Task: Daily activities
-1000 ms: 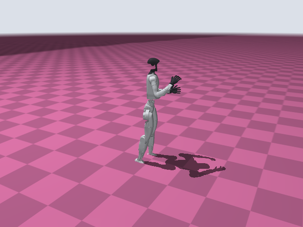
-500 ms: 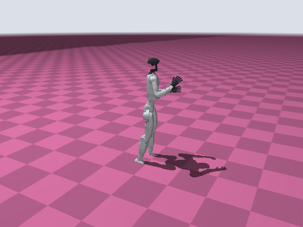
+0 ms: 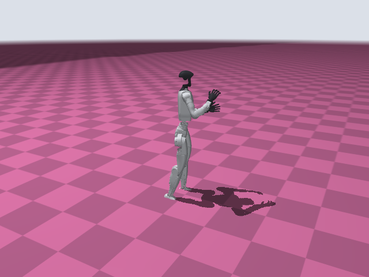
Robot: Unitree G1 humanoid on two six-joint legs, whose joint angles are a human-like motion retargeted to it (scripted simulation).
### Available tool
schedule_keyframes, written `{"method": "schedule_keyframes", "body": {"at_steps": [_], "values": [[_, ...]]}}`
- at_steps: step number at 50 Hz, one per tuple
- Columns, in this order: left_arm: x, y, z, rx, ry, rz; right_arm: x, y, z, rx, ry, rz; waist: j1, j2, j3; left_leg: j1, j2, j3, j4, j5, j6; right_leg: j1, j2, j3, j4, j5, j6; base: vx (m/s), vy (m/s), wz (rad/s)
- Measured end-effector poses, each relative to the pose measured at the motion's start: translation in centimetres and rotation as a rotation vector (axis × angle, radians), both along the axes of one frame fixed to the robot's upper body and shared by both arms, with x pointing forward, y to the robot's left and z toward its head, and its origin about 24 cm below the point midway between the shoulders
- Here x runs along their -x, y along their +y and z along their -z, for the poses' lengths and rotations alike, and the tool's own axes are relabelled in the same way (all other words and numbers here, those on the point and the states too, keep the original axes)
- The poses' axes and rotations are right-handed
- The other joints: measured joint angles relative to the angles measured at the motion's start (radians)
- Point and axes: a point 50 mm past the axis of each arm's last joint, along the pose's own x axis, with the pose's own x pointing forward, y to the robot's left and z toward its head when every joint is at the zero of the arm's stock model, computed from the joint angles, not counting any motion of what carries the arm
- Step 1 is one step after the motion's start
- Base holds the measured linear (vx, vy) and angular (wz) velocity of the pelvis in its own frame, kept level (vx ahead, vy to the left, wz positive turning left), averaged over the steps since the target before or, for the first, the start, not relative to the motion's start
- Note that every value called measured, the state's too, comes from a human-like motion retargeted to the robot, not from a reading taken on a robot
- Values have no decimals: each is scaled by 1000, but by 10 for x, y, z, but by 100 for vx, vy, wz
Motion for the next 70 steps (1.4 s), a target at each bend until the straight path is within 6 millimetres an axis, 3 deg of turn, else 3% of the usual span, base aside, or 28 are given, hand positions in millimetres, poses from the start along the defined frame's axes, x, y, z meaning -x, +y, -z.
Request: {"method": "schedule_keyframes", "body": {"at_steps": [18,48,70], "values": [[0,-3,3,25,22,15,-5,-3,2,40,12,55,14,-5,-5,5,0,4,0,-3,12,-1,-2,5,7,-1,4,0,0,0],[0,-2,3,12,45,16,-6,4,-9,163,-114,115,42,-33,-1,32,-2,8,2,-12,29,4,-12,22,48,-25,3,0,0,0],[3,-2,5,134,84,60,-2,9,-16,103,-121,73,30,-18,-2,34,-4,9,2,-14,28,-2,-17,21,68,-35,5,0,0,0]]}}
